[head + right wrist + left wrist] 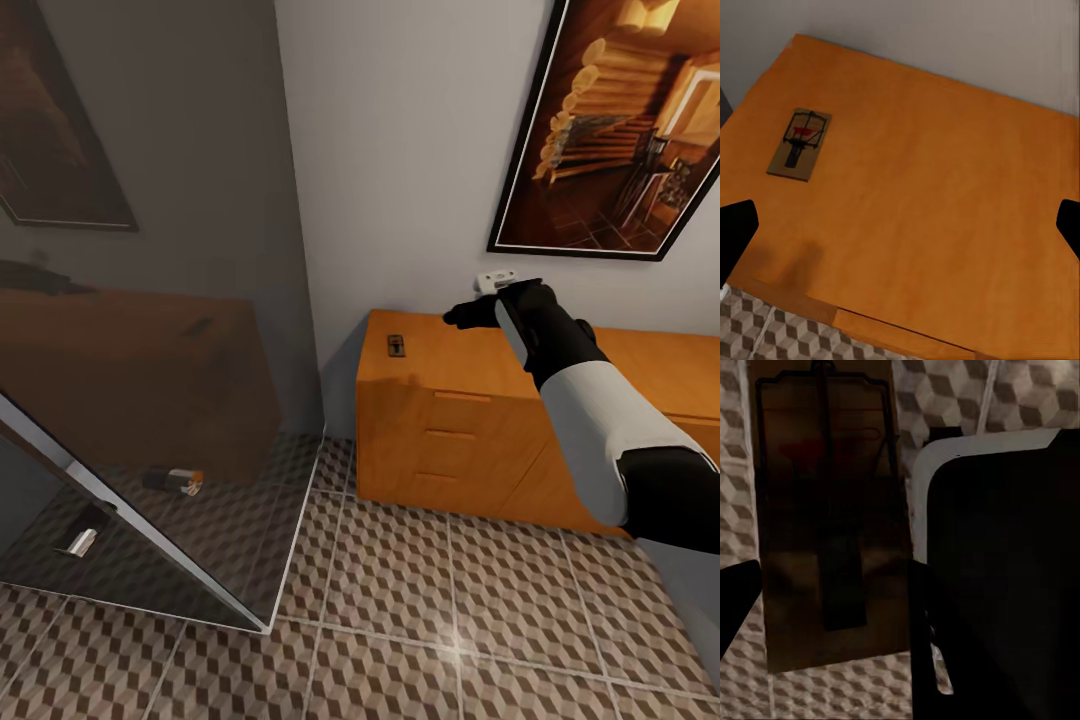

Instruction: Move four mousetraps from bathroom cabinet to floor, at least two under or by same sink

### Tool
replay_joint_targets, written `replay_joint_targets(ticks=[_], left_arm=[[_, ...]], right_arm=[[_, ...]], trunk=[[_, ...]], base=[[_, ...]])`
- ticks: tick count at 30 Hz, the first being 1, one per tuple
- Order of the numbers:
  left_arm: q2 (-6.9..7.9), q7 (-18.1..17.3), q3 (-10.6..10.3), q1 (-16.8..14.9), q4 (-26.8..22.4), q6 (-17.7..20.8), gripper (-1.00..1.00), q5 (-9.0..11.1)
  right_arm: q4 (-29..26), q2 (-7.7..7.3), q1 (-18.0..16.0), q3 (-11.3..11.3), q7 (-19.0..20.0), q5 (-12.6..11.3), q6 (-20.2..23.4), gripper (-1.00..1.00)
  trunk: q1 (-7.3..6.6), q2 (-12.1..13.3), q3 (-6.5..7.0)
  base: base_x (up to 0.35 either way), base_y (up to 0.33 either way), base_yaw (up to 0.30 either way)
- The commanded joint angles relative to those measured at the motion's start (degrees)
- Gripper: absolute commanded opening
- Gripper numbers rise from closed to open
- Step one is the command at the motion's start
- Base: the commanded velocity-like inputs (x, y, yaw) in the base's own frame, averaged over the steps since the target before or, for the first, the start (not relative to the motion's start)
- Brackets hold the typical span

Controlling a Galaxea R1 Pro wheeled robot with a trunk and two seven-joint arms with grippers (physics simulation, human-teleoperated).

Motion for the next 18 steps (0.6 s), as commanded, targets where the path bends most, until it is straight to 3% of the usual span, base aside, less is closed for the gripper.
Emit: replay_joint_targets(ticks=[1, 3, 5, 9, 18], left_arm=[[0.04, -0.2, -0.5, 1.1, 0.2, 1.8, -1.00, 0.5], [0.09, -0.2, -0.5, 3.0, 0.2, 3.5, -1.00, 0.5], [0.11, -0.2, -0.5, 7.8, 0.2, 4.9, -1.00, 0.5], [-0.23, -0.3, -0.5, 11.5, 0.2, 5.2, -1.00, 0.5], [-0.41, -0.3, -0.5, 12.9, 0.2, 5.2, -1.00, 0.5]], right_arm=[[-0.1, -0.14, 0.0, 0.2, 0.3, 0.5, 0.2, 1.00], [-0.1, -0.16, 0.0, 0.2, 0.2, 0.5, 0.3, 1.00], [-0.1, -0.17, 0.0, 0.2, 0.0, 0.5, 0.3, 1.00], [-0.1, -0.18, 0.0, 0.2, 0.0, 0.5, 0.3, 1.00], [-0.1, -0.16, 0.0, 0.2, 0.0, 0.5, 0.3, 1.00]], trunk=[[0.03, -0.1, -0.07], [0.03, -0.1, -0.07], [0.03, -0.1, -0.07], [0.03, -0.1, -0.07], [0.03, -0.1, -0.07]], base=[[0.000, 0.000, 0.000], [0.000, 0.000, 0.000], [0.000, 0.000, 0.000], [0.000, 0.000, 0.000], [0.000, 0.000, 0.000]])
